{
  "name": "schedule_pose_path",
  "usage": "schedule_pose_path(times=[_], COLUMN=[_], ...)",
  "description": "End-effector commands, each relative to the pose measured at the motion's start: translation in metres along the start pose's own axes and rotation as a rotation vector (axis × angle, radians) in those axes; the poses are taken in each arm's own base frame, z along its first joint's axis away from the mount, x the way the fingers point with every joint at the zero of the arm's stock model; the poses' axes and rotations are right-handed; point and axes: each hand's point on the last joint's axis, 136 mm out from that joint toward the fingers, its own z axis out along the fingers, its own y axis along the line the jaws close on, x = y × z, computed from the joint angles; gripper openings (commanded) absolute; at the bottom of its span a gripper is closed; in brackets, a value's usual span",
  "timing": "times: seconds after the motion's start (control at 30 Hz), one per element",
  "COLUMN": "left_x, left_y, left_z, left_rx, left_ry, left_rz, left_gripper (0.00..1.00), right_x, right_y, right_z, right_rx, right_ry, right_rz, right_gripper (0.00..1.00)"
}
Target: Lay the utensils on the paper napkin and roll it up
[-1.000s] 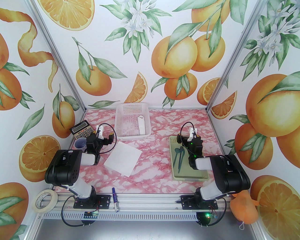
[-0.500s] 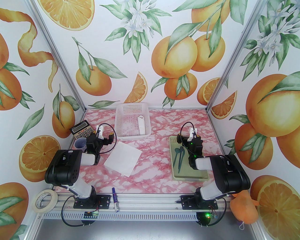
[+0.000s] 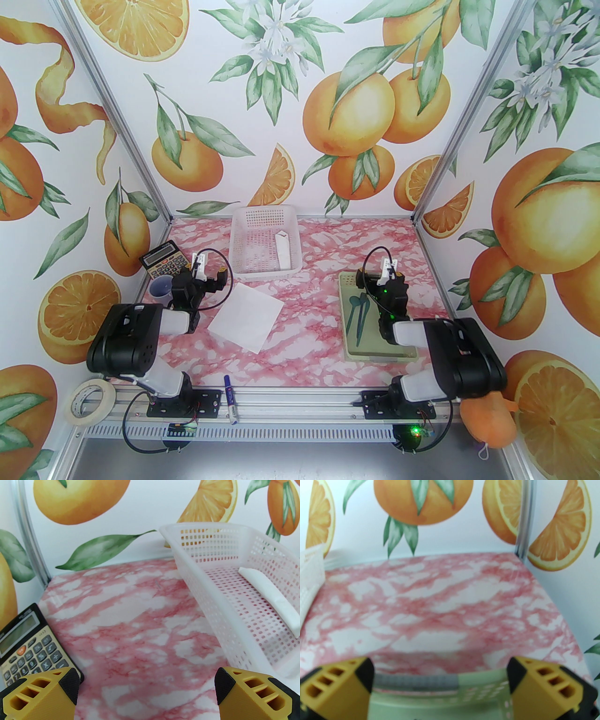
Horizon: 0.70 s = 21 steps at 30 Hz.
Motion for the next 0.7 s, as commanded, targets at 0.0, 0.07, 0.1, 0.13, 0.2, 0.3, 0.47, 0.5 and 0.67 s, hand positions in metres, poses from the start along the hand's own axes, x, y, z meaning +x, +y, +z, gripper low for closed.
schedule_pose_path(times=[0.0, 0.07, 0.1, 0.13, 0.2, 0.3, 0.47, 0.5, 0.67], left_x=[-0.029, -0.041, -0.046, -0.053, -0.063, -0.064, -0.050, -0.043, -0.011], left_y=[0.004, 0.007, 0.008, 0.008, 0.008, 0.008, -0.017, -0.020, -0.036], left_z=[-0.015, -0.022, -0.025, -0.030, -0.037, -0.052, -0.081, -0.088, -0.118], left_rx=[-0.019, -0.035, -0.037, -0.037, -0.031, -0.047, 0.054, 0.058, 0.080], left_ry=[-0.042, -0.032, -0.017, -0.012, 0.008, 0.082, 0.192, 0.223, 0.378], left_rz=[-0.014, -0.063, -0.101, -0.141, -0.210, -0.358, -0.582, -0.607, -0.674], left_gripper=[1.00, 1.00, 1.00, 1.00, 1.00, 1.00, 1.00, 0.99, 0.95], right_x=[-0.025, -0.036, -0.040, -0.045, -0.053, -0.057, -0.047, -0.043, -0.021], right_y=[-0.006, -0.006, -0.006, -0.006, -0.006, 0.005, 0.025, 0.031, 0.060], right_z=[-0.012, -0.019, -0.024, -0.028, -0.037, -0.051, -0.070, -0.074, -0.085], right_rx=[0.041, 0.037, 0.037, 0.041, 0.037, -0.010, -0.078, -0.092, -0.139], right_ry=[-0.025, -0.006, 0.025, 0.042, 0.083, 0.181, 0.383, 0.427, 0.601], right_rz=[0.033, 0.048, 0.064, 0.082, 0.116, 0.176, 0.245, 0.241, 0.177], right_gripper=[1.00, 1.00, 1.00, 1.00, 1.00, 1.00, 0.94, 0.92, 0.89])
